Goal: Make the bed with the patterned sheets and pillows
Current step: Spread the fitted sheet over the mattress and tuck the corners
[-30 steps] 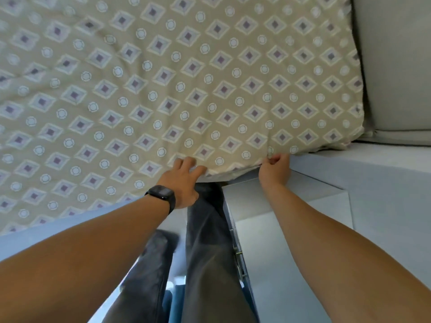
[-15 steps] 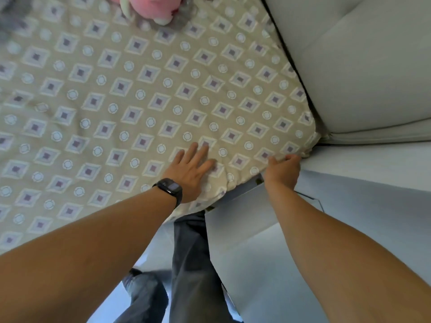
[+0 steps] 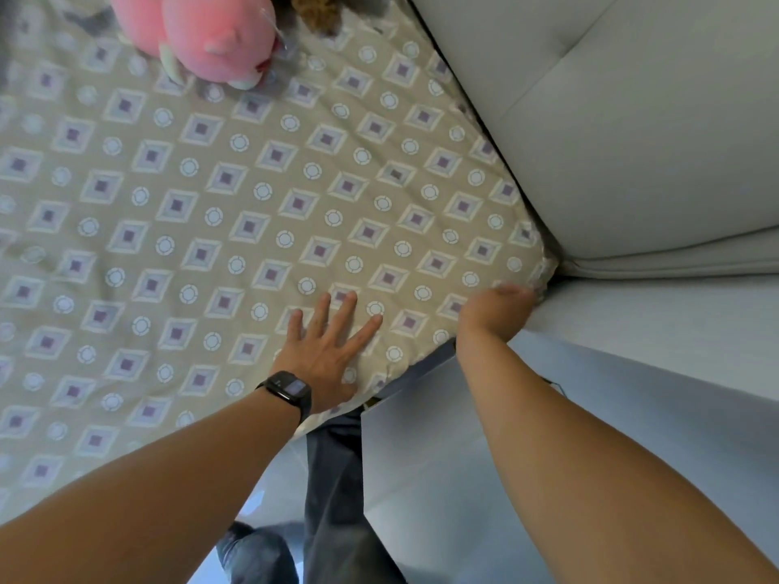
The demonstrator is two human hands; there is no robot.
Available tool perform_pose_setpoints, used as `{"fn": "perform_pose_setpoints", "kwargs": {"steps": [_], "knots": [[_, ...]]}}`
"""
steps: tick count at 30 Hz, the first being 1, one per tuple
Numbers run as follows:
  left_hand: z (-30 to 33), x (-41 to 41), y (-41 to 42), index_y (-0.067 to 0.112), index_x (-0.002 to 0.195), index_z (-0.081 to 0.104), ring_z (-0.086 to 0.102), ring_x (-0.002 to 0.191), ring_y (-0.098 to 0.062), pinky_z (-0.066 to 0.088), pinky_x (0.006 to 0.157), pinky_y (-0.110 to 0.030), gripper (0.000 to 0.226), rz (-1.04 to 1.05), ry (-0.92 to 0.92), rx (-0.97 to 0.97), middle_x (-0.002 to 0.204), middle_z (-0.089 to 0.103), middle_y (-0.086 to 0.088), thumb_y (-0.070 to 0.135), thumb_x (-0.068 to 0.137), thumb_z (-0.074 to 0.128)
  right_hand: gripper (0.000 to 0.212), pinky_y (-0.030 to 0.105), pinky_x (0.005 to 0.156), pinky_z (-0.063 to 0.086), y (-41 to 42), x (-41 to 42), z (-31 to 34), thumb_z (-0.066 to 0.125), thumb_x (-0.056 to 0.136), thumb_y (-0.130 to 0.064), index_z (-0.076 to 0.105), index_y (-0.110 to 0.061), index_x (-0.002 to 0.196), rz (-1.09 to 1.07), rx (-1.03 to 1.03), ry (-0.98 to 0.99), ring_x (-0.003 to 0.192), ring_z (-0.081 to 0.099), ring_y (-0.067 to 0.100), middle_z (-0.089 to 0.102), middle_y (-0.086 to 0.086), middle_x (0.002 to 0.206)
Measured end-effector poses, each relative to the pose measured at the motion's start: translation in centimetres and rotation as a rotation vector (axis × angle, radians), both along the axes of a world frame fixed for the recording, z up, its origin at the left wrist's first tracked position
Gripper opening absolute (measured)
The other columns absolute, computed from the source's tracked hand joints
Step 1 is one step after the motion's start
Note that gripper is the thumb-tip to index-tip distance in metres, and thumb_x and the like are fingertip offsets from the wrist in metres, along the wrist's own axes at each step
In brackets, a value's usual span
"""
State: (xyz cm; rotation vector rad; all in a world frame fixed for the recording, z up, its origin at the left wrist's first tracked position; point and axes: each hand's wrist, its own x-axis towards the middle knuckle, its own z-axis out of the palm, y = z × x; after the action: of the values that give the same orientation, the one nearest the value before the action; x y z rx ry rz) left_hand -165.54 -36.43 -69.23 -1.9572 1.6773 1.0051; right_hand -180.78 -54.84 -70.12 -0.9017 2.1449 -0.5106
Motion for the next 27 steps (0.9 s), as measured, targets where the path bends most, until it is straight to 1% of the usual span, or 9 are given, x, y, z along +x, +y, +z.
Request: {"fn": "perform_pose_setpoints", "kwargs": {"steps": [3,6,10,13,15,18,21,23,27], "knots": [[0.2,-0.3,-0.1,0.044,0.147,-0.035,-0.027,0.149,-0.040,0.000,0.120,-0.065,0.101,0.006,-0.011,0.006,0.159,-0.039,-0.004,0.063,0.091,0.046,0.036,0.035,0.093,0.042,-1.7,2.1,0.7,0.043,0.103,-0.024,0.052,-0.013,0.135,0.536,-0.205,0.262,0.125,0.050,0.029,0.048,0.010,0.141],[0.3,-0.1,-0.5,0.044,0.149,-0.032,-0.026,0.150,-0.039,0.000,0.120,-0.065,0.098,0.004,0.010,0.023,0.160,-0.038,-0.003,0.063,0.091,0.045,0.061,0.048,0.118,0.027,-4.0,0.7,-1.2,0.041,0.101,-0.051,0.026,-0.031,0.157,1.085,-0.010,0.421,0.147,0.021,0.031,0.019,0.003,0.166],[0.3,0.4,-0.5,0.046,0.149,-0.031,-0.023,0.151,-0.039,0.003,0.120,-0.065,0.102,0.000,0.042,0.026,0.161,-0.036,-0.002,0.061,0.090,0.050,0.088,0.058,0.121,0.015,-5.3,-1.6,-2.3,0.036,0.092,-0.076,0.003,-0.032,0.161,0.896,0.146,0.541,0.153,0.005,0.028,0.000,-0.002,0.169],[1.2,1.3,-0.1,0.047,0.149,-0.030,-0.018,0.154,-0.032,0.005,0.123,-0.060,0.105,0.050,0.133,0.010,0.163,-0.032,0.002,0.053,0.091,0.057,0.079,0.057,0.120,0.018,-5.5,-0.5,-1.3,0.041,0.097,-0.061,0.009,-0.025,0.160,0.646,0.191,0.480,0.151,0.012,0.032,0.008,0.005,0.167],[2.3,1.9,0.5,0.048,0.152,-0.024,-0.002,0.156,-0.027,0.016,0.123,-0.053,0.101,0.161,0.207,-0.017,0.165,-0.027,0.006,0.050,0.093,0.059,0.072,0.055,0.120,0.021,-5.4,0.5,-0.3,0.046,0.099,-0.047,0.014,-0.024,0.160,0.511,0.211,0.445,0.149,0.019,0.036,0.013,0.008,0.166],[7.3,2.2,4.0,0.047,0.158,-0.001,0.045,0.139,-0.022,0.046,0.103,-0.037,0.086,0.636,0.320,-0.023,0.167,-0.013,0.014,0.048,0.096,0.058,0.068,0.048,0.115,0.032,-2.6,2.3,3.8,0.043,0.104,-0.035,0.011,-0.021,0.162,0.592,0.201,0.302,0.143,0.033,0.034,0.008,0.006,0.167],[13.5,2.7,8.6,0.036,0.158,0.027,0.043,0.141,-0.020,0.036,0.104,-0.026,0.063,1.175,0.450,-0.043,0.167,0.010,0.009,0.036,0.101,0.054,0.065,0.043,0.107,0.040,2.3,5.9,10.0,0.044,0.106,-0.030,0.014,-0.019,0.162,0.555,0.215,0.091,0.137,0.041,0.035,0.008,0.008,0.166],[19.8,3.8,13.2,0.031,0.152,0.042,0.043,0.141,-0.018,0.031,0.105,-0.022,0.050,1.312,0.482,-0.075,0.163,0.027,0.006,0.031,0.103,0.051,0.062,0.043,0.108,0.040,7.5,8.6,16.7,0.044,0.106,-0.029,0.019,-0.019,0.161,0.670,0.188,-0.047,0.139,0.040,0.033,0.013,0.009,0.165],[31.2,5.1,22.0,0.032,0.136,0.059,0.053,0.131,-0.017,0.039,0.109,-0.028,0.034,1.440,0.475,-0.182,0.148,0.052,0.004,0.029,0.103,0.050,0.061,0.038,0.101,0.042,18.2,12.2,28.3,0.045,0.106,-0.030,0.018,-0.026,0.161,0.967,0.133,-0.213,0.140,0.041,0.029,0.016,0.004,0.165]]}}
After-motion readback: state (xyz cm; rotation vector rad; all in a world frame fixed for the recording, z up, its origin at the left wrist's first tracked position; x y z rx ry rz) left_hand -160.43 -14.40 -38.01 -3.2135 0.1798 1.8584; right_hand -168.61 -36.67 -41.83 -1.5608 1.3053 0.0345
